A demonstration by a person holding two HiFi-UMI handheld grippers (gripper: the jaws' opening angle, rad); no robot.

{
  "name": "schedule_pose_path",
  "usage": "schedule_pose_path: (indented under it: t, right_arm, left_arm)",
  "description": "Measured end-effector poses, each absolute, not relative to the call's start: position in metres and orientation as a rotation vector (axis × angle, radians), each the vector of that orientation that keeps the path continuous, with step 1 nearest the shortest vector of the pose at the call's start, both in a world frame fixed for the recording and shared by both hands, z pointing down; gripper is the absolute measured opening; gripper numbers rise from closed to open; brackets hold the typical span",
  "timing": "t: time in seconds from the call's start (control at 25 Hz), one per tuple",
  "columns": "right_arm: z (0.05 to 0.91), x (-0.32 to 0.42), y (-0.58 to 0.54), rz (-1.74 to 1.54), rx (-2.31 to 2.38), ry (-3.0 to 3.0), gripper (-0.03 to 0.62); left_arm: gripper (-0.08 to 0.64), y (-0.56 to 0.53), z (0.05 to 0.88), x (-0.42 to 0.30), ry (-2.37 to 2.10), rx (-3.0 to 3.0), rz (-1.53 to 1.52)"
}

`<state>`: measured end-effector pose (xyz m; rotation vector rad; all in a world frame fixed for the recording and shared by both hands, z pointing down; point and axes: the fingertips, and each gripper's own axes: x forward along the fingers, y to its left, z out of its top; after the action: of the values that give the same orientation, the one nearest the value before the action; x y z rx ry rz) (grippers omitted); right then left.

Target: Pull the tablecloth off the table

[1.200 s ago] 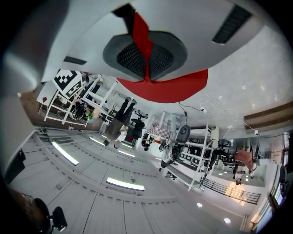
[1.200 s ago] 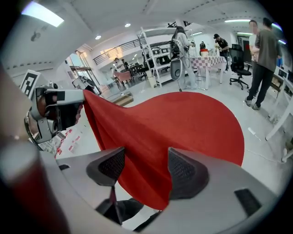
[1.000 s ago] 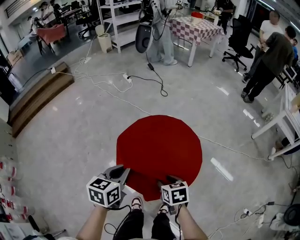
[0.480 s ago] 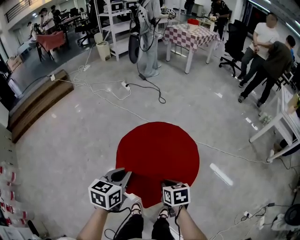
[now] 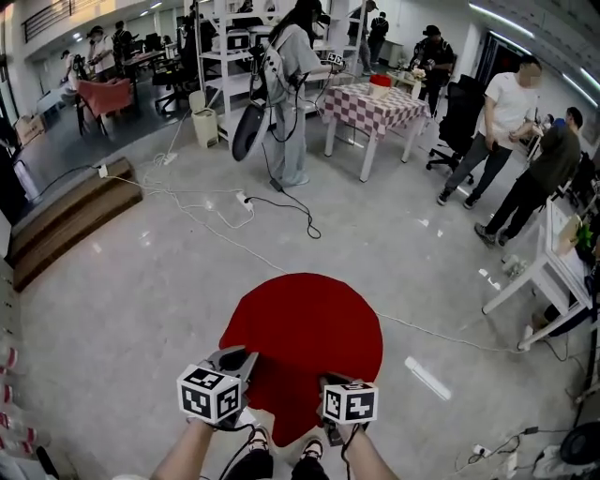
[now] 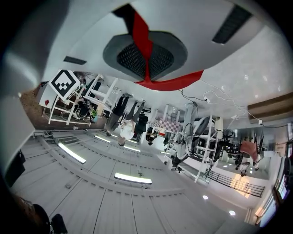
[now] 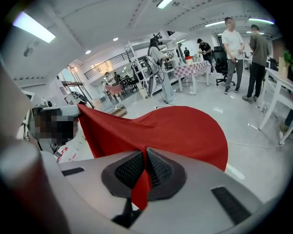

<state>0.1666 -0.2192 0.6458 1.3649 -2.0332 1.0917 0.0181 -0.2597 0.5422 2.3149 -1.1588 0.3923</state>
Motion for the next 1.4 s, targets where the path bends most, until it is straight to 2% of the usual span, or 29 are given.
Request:
schedule_pose_path:
  t: [0.56,1.4]
  right_arm:
    - [0.573,0.187,-0.26,1.043,1.504,-2.127,0.028]
    - [0.492,0.209,-0.316,0.847,1.587,-2.258,0.028]
  left_arm:
    - [0.018,-0.291,0.483,0.032,-1.201,2.397,0.253]
    - [0.018,-0.343,0.423,0.047,-1.375,2.494,0.269]
